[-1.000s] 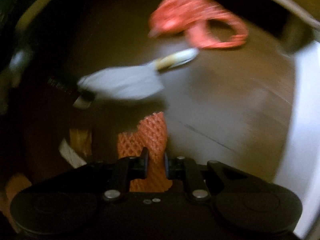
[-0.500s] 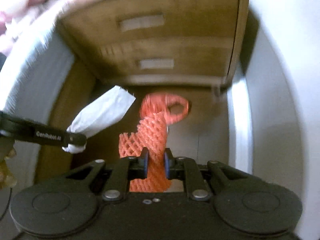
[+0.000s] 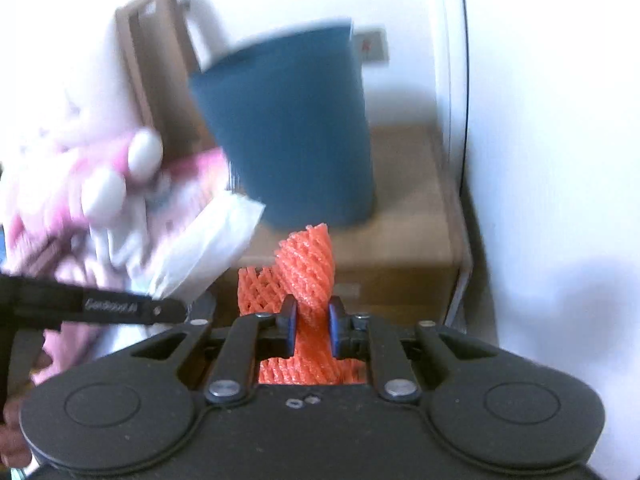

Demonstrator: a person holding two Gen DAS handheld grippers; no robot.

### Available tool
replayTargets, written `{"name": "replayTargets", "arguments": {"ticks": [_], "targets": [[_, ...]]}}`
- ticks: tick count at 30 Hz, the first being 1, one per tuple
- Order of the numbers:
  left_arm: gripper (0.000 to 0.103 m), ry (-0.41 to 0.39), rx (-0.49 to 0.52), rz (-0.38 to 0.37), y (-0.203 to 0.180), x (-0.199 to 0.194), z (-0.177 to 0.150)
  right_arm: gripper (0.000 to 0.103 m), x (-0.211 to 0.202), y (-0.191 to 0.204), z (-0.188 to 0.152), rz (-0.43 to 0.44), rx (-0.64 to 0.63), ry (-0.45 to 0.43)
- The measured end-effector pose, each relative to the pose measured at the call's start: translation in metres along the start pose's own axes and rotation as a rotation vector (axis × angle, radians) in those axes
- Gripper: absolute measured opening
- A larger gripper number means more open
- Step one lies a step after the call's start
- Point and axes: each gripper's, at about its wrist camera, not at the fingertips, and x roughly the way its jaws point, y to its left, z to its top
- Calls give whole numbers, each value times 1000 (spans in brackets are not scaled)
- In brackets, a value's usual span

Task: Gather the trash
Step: 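Lift the paper wrapper and orange foam net up to the teal bin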

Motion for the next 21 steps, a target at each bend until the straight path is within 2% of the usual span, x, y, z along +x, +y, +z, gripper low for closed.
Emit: {"name": "replayTargets", "arguments": {"ticks": [3,6,11,16,21], "targets": [[34,-42,-30,-15,-5,-24,29,14,-15,-1,39,3,38,-61],[34,-73,-36,-39,-3,-38,60,14,-21,5,73,-2,22,-114],[34,-108,-6,-74,-2,-38,119,15,-10,20,121,-32,-9,-163],[34,-128,42,-95,0,-27,190,15,20,35,172,-53,15,-192],[34,-123,95,-83,-4,0,251,15,65,34,210,-145,38,-148]]}}
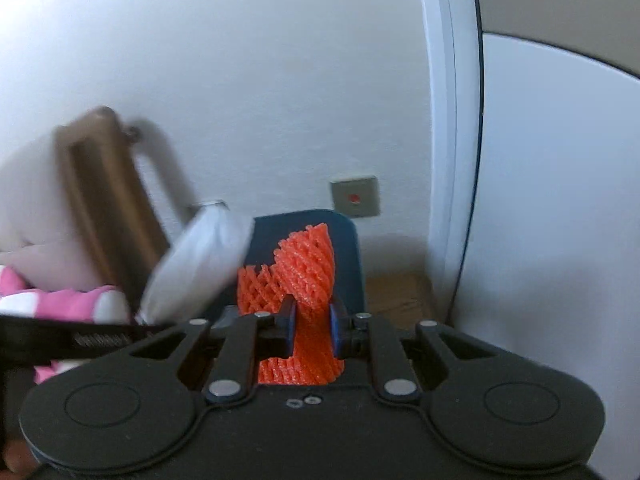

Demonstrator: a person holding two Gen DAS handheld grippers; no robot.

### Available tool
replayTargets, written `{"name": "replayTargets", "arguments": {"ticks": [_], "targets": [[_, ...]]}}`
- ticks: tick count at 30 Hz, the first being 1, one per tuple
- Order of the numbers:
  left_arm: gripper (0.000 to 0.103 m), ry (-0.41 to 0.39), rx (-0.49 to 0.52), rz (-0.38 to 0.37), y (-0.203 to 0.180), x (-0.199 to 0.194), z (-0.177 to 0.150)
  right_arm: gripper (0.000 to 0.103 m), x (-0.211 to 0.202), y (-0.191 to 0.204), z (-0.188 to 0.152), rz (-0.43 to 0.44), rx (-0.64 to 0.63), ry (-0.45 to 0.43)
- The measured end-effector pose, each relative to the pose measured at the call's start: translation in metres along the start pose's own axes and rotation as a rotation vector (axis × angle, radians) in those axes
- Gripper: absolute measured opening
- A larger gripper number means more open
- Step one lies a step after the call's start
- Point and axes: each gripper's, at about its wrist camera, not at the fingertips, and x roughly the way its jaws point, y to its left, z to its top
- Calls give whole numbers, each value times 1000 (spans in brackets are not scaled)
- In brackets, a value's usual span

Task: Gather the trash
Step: 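Lift the paper wrapper and orange foam net up to the teal bin, then lower both items into the teal bin and open both grippers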

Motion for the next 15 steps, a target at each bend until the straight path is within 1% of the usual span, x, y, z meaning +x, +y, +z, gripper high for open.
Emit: {"name": "replayTargets", "arguments": {"ticks": [1,3,6,9,12,15], "targets": [[34,6,7,-3,1,6,8,15,11,0,3,-21,-5,16],[34,22,19,-9,1,20,23,15,27,-1,6,-33,-2,33],[34,53,60,-14,-1,40,36,15,49,2,8,-49,-21,68],[34,94,107,-4,-3,62,34,15,71,7,9,-59,-37,108],[34,137,142,17,-6,84,31,16,84,16,3,-68,-71,147],[35,153,185,43,-7,96,25,16,95,27,-3,-77,-125,176]]}}
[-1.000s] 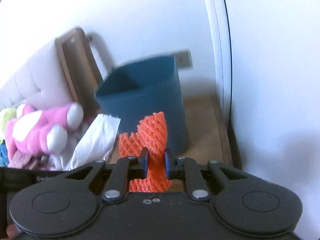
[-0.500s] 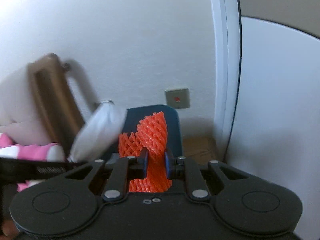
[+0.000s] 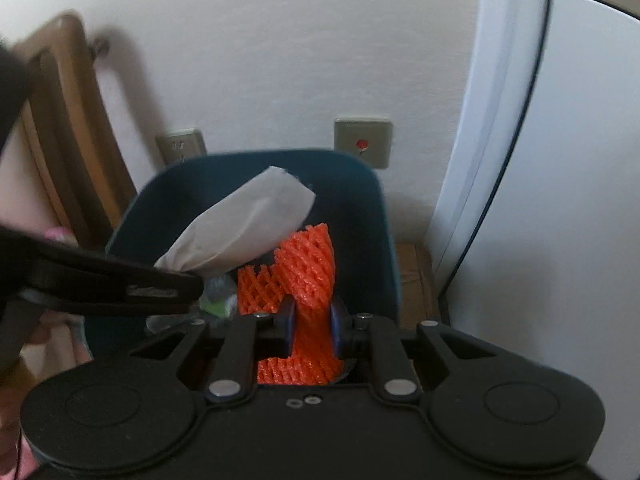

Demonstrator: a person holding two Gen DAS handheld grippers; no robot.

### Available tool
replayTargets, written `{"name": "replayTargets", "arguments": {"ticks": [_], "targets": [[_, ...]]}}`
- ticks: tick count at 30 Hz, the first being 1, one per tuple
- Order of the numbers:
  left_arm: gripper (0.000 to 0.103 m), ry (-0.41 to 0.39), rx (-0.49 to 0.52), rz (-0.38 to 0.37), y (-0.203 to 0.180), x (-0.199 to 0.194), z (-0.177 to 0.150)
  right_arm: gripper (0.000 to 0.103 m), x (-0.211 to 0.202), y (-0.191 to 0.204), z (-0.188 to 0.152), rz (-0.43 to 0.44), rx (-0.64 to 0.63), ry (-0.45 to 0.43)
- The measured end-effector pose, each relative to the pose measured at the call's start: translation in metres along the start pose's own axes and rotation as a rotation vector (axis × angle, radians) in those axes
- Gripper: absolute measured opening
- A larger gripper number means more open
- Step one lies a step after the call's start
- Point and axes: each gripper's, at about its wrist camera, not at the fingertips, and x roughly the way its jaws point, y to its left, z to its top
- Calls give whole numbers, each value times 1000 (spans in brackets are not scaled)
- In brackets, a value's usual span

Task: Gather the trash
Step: 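Lower both items into the teal bin and open both grippers, then withdraw both tools from the bin and lower toward the floor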

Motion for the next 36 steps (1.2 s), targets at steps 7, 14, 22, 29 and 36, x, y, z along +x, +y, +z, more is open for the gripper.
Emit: {"name": "replayTargets", "arguments": {"ticks": [7,14,22,29,36], "targets": [[35,48,56,19,-5,25,-4,25,10,8,-7,11,-19,48],[50,53,78,-7,-11,29,-9,37,5,5,-16,58,-12,59],[57,13,46,-29,-12,7,-15,44,-13,2,-25,62,-40,26],[59,-83,20,-37,-7,-45,-26,47,-58,-6,-28,137,-56,-48],[59,-170,26,-7,-22,-100,-61,50,-113,-25,-47,224,-58,-120]]}}
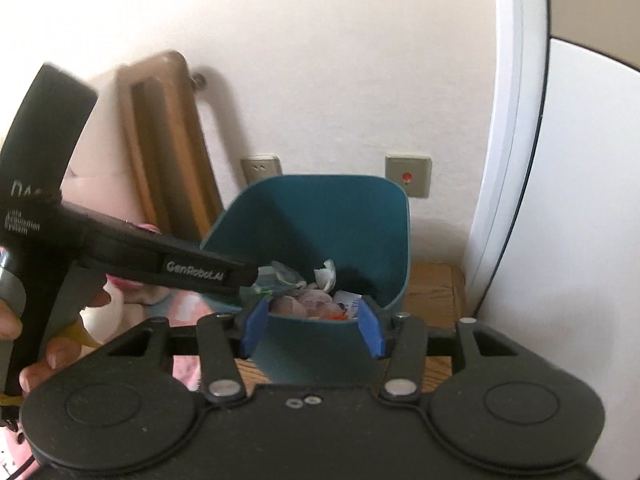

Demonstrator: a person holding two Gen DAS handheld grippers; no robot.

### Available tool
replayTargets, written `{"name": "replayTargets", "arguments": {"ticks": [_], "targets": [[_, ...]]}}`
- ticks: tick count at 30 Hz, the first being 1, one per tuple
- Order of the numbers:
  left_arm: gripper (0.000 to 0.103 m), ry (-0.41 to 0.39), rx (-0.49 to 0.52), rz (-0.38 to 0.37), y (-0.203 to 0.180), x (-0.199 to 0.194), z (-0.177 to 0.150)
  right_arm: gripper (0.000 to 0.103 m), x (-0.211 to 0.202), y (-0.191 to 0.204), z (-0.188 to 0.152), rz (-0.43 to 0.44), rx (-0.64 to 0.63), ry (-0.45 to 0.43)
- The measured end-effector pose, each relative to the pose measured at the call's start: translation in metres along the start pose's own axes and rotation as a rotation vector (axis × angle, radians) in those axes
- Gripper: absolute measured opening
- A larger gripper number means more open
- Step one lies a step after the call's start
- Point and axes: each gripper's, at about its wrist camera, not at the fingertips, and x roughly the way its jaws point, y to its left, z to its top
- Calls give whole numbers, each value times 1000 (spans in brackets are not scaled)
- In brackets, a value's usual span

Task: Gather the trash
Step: 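Withdraw both tools from the bin and lower toward the floor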

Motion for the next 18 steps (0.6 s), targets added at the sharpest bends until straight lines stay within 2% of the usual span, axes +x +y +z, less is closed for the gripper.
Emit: {"name": "replayTargets", "arguments": {"ticks": [7,13,18], "targets": [[59,-73,-25,33,-23,-64,-47,53,-53,-8,-27,66,-15,-58],[77,-134,-72,67,-46,-122,-100,56,-81,-3,-60,109,-55,-88],[77,-137,-72,51,-52,-134,-145,59,-95,3,-92,137,-24,-109]]}}
